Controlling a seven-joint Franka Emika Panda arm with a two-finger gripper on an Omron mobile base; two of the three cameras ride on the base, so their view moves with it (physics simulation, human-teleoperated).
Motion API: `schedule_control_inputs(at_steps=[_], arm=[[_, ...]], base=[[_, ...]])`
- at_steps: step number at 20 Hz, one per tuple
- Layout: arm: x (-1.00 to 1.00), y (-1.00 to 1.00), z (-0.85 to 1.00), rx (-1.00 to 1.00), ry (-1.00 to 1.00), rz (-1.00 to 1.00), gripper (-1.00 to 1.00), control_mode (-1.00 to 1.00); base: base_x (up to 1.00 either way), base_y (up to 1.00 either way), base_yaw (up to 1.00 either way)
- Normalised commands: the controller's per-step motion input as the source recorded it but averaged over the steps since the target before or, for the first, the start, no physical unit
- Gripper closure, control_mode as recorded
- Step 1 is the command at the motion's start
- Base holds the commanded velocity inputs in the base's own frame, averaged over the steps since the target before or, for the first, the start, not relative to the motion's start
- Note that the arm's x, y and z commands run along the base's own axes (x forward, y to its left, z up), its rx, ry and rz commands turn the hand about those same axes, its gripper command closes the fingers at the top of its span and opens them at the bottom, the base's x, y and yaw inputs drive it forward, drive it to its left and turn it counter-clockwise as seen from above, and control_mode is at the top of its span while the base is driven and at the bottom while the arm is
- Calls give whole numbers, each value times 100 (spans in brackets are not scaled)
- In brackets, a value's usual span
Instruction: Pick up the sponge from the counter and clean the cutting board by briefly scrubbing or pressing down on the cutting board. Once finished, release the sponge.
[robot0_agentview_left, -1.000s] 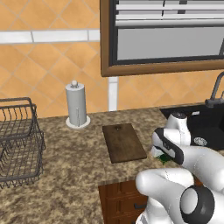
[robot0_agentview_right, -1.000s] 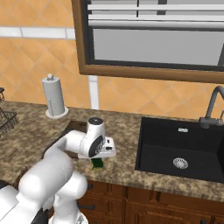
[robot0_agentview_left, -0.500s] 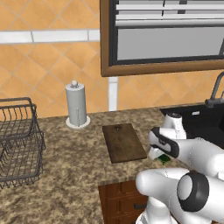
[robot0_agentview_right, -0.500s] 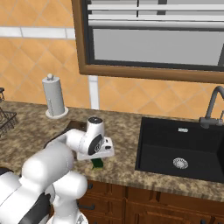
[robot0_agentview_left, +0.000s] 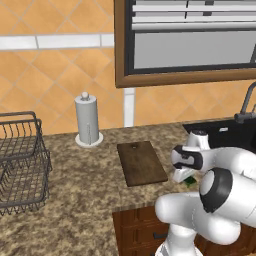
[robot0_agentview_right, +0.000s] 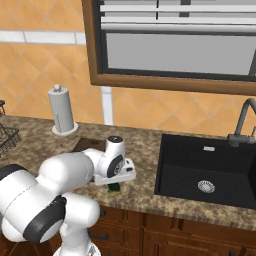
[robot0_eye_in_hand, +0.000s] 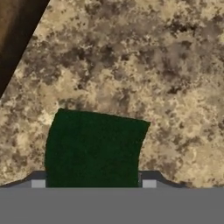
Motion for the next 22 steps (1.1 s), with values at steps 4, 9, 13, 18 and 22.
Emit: schedule_control_inputs(at_steps=[4,9,13,18,22], arm=[[0,37,-38,-5,-1,2,100,-100],[-4,22,14,0,-6,0,100,-100],[0,47,57,5,-14,-6,100,-100],[18,56,42,14,0,-10,100,-100],[22,70,3,13,0,-10,100,-100]], base=[[0,0,0],[0,0,0],[0,0,0],[0,0,0],[0,0,0]])
